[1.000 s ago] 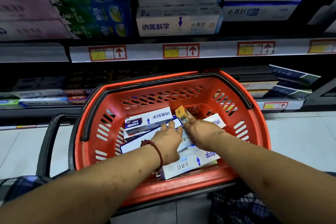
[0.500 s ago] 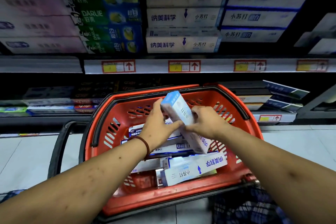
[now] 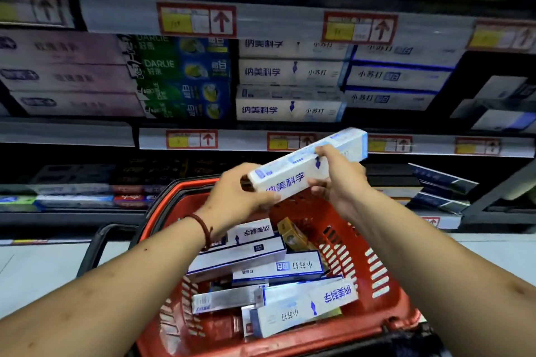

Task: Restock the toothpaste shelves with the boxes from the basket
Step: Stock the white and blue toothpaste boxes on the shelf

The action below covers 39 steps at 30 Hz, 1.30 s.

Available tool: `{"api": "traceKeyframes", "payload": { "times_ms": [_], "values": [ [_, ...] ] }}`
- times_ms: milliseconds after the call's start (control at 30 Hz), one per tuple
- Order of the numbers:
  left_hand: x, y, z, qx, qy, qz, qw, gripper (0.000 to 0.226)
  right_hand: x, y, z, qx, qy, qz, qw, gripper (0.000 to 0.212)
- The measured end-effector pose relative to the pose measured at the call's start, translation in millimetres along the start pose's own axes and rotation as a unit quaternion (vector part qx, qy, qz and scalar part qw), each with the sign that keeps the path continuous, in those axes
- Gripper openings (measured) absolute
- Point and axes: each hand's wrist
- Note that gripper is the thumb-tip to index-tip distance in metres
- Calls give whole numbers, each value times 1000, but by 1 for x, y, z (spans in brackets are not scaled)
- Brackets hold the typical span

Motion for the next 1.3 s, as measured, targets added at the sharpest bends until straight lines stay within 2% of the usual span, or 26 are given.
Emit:
{"api": "traceKeyframes", "payload": {
  "times_ms": [100,233,300,400,567,667,800,833,933,1100,1133,1233,1300],
  "values": [
    [-18,11,10,-40,-11,-53,998,41,14,2,1,-22,-8,39,999,66],
    [-34,29,16,-78,-30,-109,991,37,34,5,-4,-38,28,118,992,60],
    [-39,37,21,-101,-36,-130,986,43,39,5,-6,-23,45,93,994,54],
    [-46,43,28,-144,-55,-148,977,46,42,5,-8,3,68,51,996,30],
    [-52,40,38,-205,-120,-87,968,22,56,6,-17,-35,183,-61,981,19],
    [-56,37,46,-199,-129,-44,970,26,70,7,-16,-54,224,-97,968,25],
    [-61,30,59,-194,-130,11,972,26,85,5,-16,-87,254,-127,955,66],
    [-64,27,61,-187,-129,5,974,24,87,4,-15,-88,258,-129,954,67],
    [-71,19,67,-170,-136,0,976,29,95,3,-12,-92,269,-142,948,42],
    [-73,12,82,-172,-154,4,973,42,107,5,7,-88,281,-156,943,20],
    [-72,12,85,-174,-151,12,973,41,107,6,10,-83,278,-159,943,20],
    [-66,14,90,-170,-125,39,977,40,103,5,22,-72,267,-173,945,41],
    [-62,16,93,-153,-107,69,980,41,99,6,29,-58,260,-188,945,43]
  ]
}}
Point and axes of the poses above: each hand's wrist, its own z-axis towards the middle knuckle, its own y-axis out of the back of the hand, x = y × z, and after that the axes turned 13 degrees about -y, right-handed
